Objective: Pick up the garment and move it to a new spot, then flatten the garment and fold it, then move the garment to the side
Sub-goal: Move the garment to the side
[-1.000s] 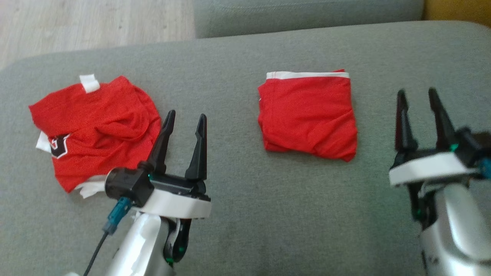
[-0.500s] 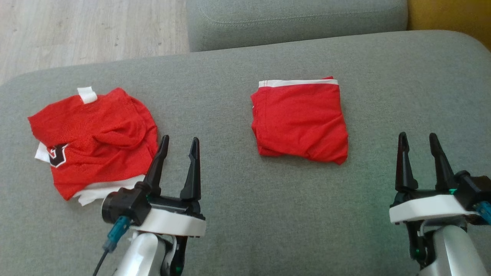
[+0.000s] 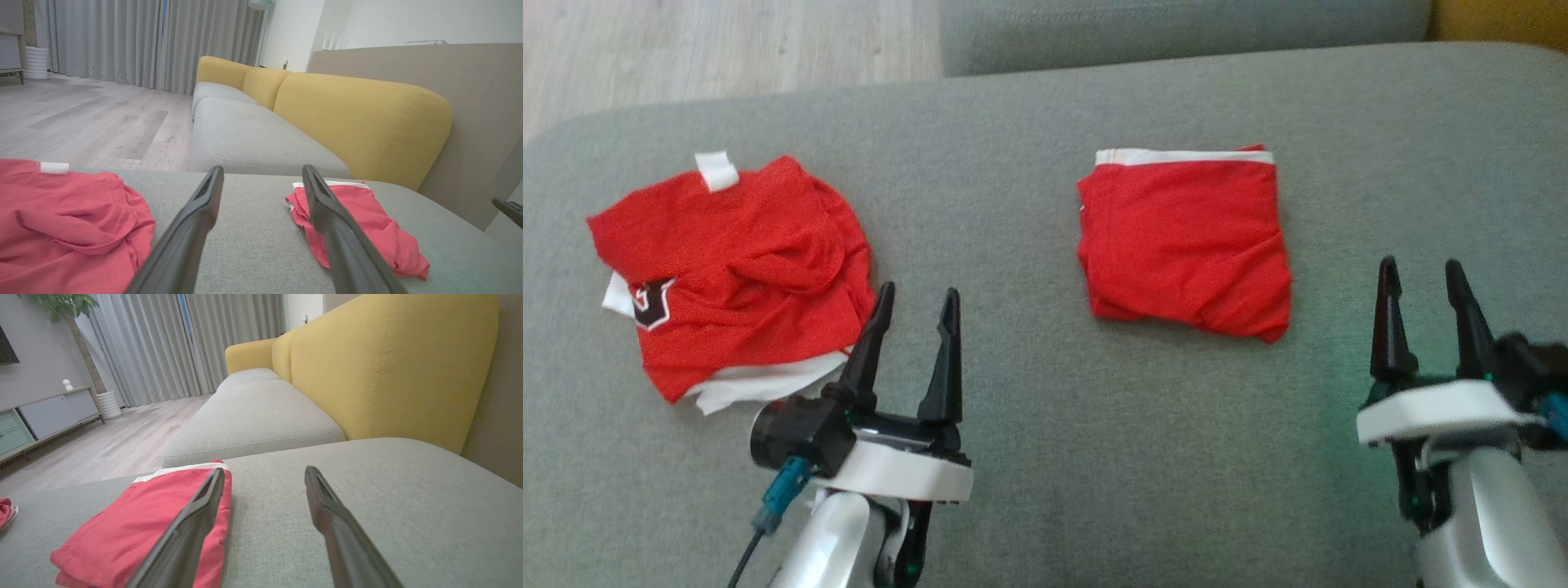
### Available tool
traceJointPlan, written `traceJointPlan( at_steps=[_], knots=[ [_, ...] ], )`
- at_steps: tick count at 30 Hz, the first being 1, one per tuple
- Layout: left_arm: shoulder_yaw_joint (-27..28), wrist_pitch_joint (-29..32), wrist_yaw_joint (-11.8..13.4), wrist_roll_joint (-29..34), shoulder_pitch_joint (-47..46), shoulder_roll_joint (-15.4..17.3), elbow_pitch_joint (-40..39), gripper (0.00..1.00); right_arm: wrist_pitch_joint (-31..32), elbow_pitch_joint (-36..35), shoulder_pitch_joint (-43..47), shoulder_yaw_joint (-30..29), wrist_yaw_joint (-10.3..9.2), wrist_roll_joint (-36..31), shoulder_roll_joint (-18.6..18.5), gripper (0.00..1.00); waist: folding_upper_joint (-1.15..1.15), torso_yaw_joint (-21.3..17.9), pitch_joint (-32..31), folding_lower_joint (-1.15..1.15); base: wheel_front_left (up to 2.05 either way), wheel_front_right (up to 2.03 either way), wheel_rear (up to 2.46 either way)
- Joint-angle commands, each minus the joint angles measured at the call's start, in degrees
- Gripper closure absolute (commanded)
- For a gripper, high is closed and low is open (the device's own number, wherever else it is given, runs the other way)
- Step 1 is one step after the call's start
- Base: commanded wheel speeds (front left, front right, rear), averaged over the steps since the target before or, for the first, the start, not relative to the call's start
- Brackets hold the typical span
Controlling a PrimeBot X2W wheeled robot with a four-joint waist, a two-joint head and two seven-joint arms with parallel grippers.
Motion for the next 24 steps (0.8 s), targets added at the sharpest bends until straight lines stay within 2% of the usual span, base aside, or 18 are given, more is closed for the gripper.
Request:
traceJointPlan(
  at_steps=[1,9,14,21,22,24],
  knots=[
    [1.05,-0.29,0.05,-0.05,-3.56,0.20,-2.16,0.00,0.89,-0.14,-4.27,0.75,-0.04,-0.72,-0.22,0.00,0.00,1.38,1.98,0.00,0.00,0.00,0.00],
    [-0.85,-0.29,0.14,-0.81,-6.13,0.20,-2.27,0.00,8.08,9.62,-12.45,-0.07,-0.04,2.33,-0.22,0.00,0.00,4.96,6.52,0.00,0.00,0.00,0.00],
    [-1.71,-0.29,0.28,-1.23,-7.10,0.20,-2.35,0.00,10.38,14.77,-15.79,1.01,-0.04,4.77,-0.22,0.00,0.00,6.64,8.13,0.00,0.00,0.00,0.00],
    [-2.75,-0.29,0.56,-1.73,-8.45,0.20,-2.74,0.00,11.52,23.30,-20.43,2.94,-0.04,4.80,-0.59,0.00,0.00,8.36,9.97,0.00,0.00,0.00,0.00],
    [-2.85,-0.29,0.65,-1.76,-8.61,0.20,-2.77,0.00,11.46,24.38,-21.00,3.32,-0.04,4.62,-0.77,0.04,0.00,8.46,10.09,0.00,0.00,0.00,0.00],
    [-3.10,-0.29,0.84,-1.73,-8.91,0.20,-2.80,0.00,10.80,26.16,-21.98,4.19,-0.04,3.92,-1.22,1.00,0.00,8.54,10.21,0.00,0.00,0.00,0.00]
  ],
)
